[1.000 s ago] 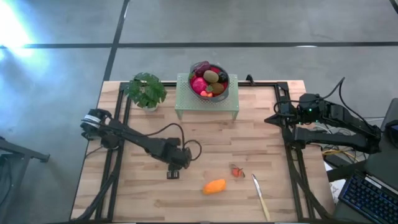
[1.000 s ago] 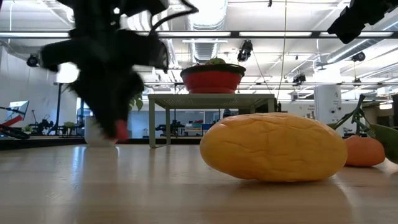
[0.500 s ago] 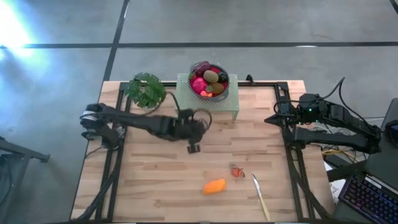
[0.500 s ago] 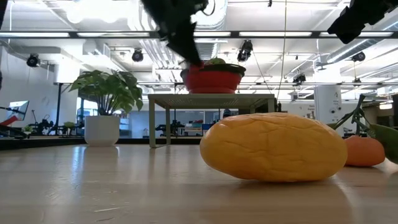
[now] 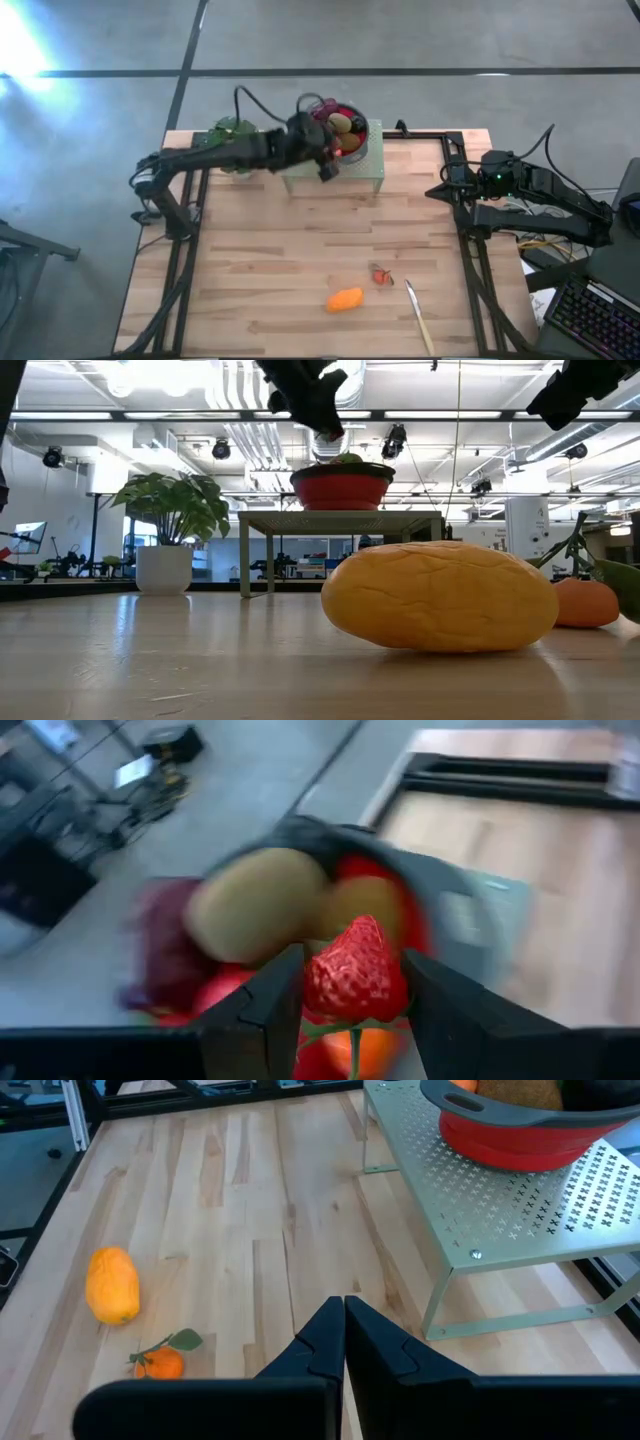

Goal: Pick & Place Fruit
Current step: Put the strawberry into the red strainer bowl on the shelf

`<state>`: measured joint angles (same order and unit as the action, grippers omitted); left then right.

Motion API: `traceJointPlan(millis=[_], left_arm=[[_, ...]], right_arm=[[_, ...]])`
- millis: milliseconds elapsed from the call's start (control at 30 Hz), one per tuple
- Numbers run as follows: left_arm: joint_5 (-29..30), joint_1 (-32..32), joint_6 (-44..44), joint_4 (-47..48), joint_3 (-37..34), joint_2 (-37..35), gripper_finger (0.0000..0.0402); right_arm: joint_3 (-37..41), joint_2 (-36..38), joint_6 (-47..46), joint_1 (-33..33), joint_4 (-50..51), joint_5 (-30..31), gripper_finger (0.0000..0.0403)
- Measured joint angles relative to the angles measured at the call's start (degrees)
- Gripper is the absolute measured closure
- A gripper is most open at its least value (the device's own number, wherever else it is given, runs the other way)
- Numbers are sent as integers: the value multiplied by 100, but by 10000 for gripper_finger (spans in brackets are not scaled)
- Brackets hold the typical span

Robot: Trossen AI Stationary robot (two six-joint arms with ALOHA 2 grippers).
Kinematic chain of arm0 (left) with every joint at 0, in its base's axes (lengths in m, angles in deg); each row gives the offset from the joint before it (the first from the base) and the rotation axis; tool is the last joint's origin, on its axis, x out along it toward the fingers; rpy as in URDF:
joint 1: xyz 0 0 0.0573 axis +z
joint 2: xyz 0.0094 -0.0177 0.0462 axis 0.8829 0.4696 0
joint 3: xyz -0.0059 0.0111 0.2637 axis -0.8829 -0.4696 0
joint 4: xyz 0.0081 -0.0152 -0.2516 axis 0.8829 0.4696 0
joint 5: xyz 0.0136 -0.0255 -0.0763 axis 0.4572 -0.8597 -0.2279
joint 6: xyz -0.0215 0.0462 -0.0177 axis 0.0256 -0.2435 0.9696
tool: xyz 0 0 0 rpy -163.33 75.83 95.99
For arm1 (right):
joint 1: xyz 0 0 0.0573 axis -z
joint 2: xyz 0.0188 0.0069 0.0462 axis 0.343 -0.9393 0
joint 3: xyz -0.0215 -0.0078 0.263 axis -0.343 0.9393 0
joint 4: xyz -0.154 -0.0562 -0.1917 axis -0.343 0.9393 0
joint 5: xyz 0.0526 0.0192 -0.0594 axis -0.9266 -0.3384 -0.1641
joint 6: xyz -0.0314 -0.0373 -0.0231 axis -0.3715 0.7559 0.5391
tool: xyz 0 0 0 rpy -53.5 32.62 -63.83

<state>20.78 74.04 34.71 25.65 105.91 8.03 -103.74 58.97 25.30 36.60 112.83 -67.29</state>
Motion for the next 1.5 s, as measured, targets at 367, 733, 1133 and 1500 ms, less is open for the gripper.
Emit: traceJointPlan(millis=[367, 733, 1133, 1500], left_arm=[[-613, 1064, 635, -430, 15, 23, 239], [-704, 1115, 599, -485, -156, 26, 238], [-577, 1203, 471, -515, -345, 33, 237], [-551, 1237, 247, -760, -562, 31, 234]], right_arm=[[-1, 0, 0, -1, 0, -2, 394], [-2, 0, 0, 0, 0, -2, 394], [-2, 0, 0, -2, 0, -2, 394], [0, 0, 0, -1, 0, -1, 394]])
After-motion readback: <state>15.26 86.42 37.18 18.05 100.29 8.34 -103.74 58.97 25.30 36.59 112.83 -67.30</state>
